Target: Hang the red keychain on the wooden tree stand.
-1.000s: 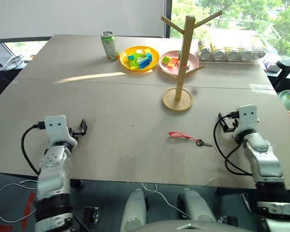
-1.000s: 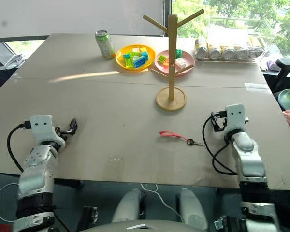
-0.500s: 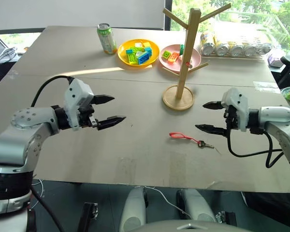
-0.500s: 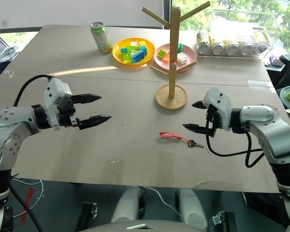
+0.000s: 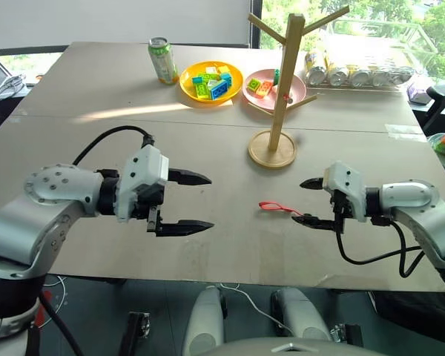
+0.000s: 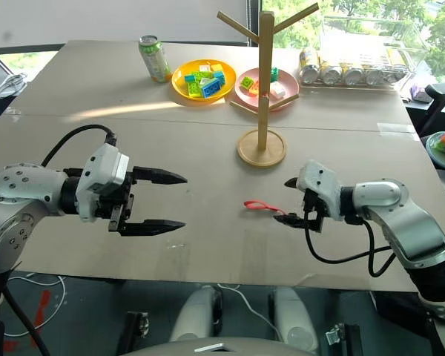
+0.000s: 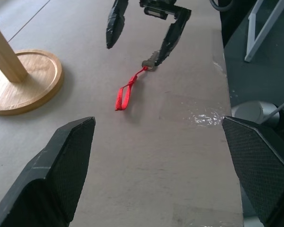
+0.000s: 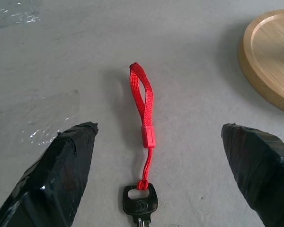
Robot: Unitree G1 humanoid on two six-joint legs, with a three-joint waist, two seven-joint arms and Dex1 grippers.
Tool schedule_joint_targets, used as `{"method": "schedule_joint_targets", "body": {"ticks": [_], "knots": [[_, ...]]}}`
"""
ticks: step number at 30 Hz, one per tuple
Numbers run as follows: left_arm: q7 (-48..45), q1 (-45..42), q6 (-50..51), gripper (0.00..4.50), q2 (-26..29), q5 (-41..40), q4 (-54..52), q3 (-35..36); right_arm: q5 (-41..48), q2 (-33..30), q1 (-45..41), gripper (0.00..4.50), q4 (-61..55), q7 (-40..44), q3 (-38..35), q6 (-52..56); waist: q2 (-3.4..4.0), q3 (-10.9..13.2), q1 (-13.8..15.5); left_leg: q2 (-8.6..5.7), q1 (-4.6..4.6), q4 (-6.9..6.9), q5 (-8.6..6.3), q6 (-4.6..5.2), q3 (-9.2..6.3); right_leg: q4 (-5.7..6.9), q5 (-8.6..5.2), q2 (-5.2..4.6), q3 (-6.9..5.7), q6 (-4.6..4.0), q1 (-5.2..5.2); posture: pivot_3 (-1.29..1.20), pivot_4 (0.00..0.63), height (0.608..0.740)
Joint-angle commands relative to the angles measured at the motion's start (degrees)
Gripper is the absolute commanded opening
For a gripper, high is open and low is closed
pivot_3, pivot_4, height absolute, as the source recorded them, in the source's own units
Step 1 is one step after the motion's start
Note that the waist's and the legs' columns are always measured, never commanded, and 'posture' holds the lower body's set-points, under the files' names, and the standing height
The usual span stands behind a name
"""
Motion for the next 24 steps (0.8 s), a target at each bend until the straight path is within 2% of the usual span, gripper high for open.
{"method": "schedule_joint_targets", "body": {"ticks": [1, 14, 15, 16, 17, 22, 23, 24], "knots": [[-1.3, 0.2, -2.7, 4.4, 0.7, 1.1, -2.3, -0.2, -1.9, 0.8, 0.7, 4.5, -0.9, -0.3, 1.4, -2.9, 0.0, 0.0, 0.0, 0.0, 0.0, 0.0, 0.0, 0.0, 0.0, 0.0, 0.05, 0.0, 0.0, -0.09, 0.0, 0.0, 0.15, 0.733], [0.6, -1.6, -0.3, 4.4, 0.4, -0.1, -3.2, -0.2, -9.3, 5.6, 0.2, 4.5, 5.0, -2.3, 5.9, -9.6, 0.0, 0.0, 0.0, 0.0, 0.03, 0.17, 0.0, 0.0, -0.01, 0.3, 0.05, 0.02, 0.0, -0.1, 0.0, 0.0, 0.15, 0.733], [0.7, -1.9, 0.0, 4.5, 0.4, -0.3, -3.2, -0.2, -10.0, 5.8, 0.1, 3.95, 5.8, -2.4, 5.9, -10.2, 0.0, 0.0, 0.0, 0.0, 0.05, 0.19, 0.0, 0.0, -0.01, 0.37, 0.05, 0.02, 0.0, -0.1, -0.01, 0.0, 0.15, 0.733], [0.9, -2.2, 0.2, 4.5, 0.4, -0.5, -3.2, -0.2, -10.5, 5.9, -0.1, 3.69, 6.7, -2.5, 5.9, -10.8, 0.0, 0.0, 0.0, 0.0, 0.05, 0.22, 0.0, 0.0, -0.02, 0.41, 0.05, 0.03, 0.0, -0.1, -0.01, 0.0, 0.15, 0.733], [1.0, -2.4, 0.4, 4.5, 0.4, -0.5, -3.2, -0.2, -10.8, 6.0, -0.2, 3.07, 7.2, -2.5, 5.8, -11.2, 0.0, 0.0, 0.0, 0.0, 0.08, 0.27, 0.01, 0.0, -0.02, 0.49, 0.05, 0.04, 0.0, -0.09, -0.01, 0.0, 0.15, 0.733], [1.5, -3.3, 1.7, 4.5, 0.1, -1.4, -3.4, -0.3, -11.1, 6.3, -0.4, 0.92, 7.4, -2.3, 5.5, -11.5, 0.0, 0.0, 0.0, 0.0, 0.1, 0.46, 0.01, 0.0, -0.02, 0.72, -0.03, 0.05, 0.02, 0.01, -0.01, 0.0, 0.15, 0.733], [1.7, -3.6, 1.8, 4.5, 0.1, -1.6, -3.3, -0.4, -11.2, 6.4, -0.4, 0.36, 7.4, -2.3, 5.5, -11.5, 0.0, 0.0, 0.0, 0.0, 0.1, 0.47, 0.01, 0.0, -0.02, 0.74, -0.03, 0.05, 0.02, 0.02, -0.01, 0.0, 0.15, 0.733], [1.7, -3.7, 2.0, 4.5, 0.1, -1.6, -3.3, -0.4, -11.3, 6.4, -0.3, 0.06, 7.3, -2.3, 5.5, -11.4, 0.0, 0.0, 0.0, 0.0, 0.1, 0.48, 0.01, 0.0, -0.02, 0.74, -0.03, 0.05, 0.02, 0.02, -0.01, 0.0, 0.15, 0.733]]}}
